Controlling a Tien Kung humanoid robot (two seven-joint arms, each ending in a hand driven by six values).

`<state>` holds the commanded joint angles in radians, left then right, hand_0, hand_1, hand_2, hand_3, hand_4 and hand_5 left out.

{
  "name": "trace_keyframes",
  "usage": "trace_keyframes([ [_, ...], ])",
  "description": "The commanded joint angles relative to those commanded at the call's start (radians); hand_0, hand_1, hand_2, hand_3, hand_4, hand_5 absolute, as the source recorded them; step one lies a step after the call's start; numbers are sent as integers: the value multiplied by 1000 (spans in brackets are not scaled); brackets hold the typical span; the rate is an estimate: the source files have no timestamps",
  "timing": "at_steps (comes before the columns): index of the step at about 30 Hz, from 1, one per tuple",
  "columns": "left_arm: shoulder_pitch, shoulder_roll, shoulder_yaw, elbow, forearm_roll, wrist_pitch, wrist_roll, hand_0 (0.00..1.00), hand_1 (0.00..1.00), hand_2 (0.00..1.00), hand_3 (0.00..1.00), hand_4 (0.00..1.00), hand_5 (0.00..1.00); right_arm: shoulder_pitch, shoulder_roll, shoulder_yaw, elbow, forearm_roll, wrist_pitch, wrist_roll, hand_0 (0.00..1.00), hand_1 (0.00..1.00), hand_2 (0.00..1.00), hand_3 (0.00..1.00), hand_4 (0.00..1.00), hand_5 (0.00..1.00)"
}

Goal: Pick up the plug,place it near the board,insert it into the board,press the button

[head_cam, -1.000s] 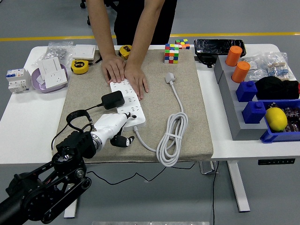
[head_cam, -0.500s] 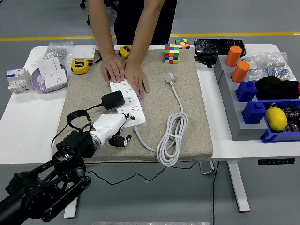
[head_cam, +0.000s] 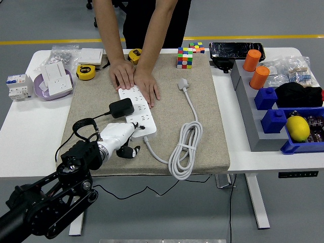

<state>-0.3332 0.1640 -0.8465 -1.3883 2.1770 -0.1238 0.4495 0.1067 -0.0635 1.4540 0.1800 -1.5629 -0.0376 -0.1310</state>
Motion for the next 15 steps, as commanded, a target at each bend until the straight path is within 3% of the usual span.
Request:
trace_keyframes([
  [8, 3, 4, -9, -65, 25, 5, -1, 172, 28, 142, 808, 596, 171, 0, 1, -1, 0, 1, 0, 0, 623, 583, 617, 538, 875, 608],
  [10, 4, 4, -13, -85, 36, 15, -8, 172, 28, 142, 808, 596, 171, 0, 1, -1, 0, 2, 0, 0, 623, 583, 617, 538, 875, 608],
  [11, 5, 4, -15, -92, 40, 21, -12, 231, 61, 193, 833, 590, 159, 0, 1, -2, 0, 2, 0, 0, 624, 584, 616, 538, 875, 608],
  [15, 17, 6, -35, -130, 62, 68, -47, 231, 61, 193, 833, 590, 159, -1, 1, 0, 0, 1, -1, 0, 624, 584, 616, 538, 875, 608],
])
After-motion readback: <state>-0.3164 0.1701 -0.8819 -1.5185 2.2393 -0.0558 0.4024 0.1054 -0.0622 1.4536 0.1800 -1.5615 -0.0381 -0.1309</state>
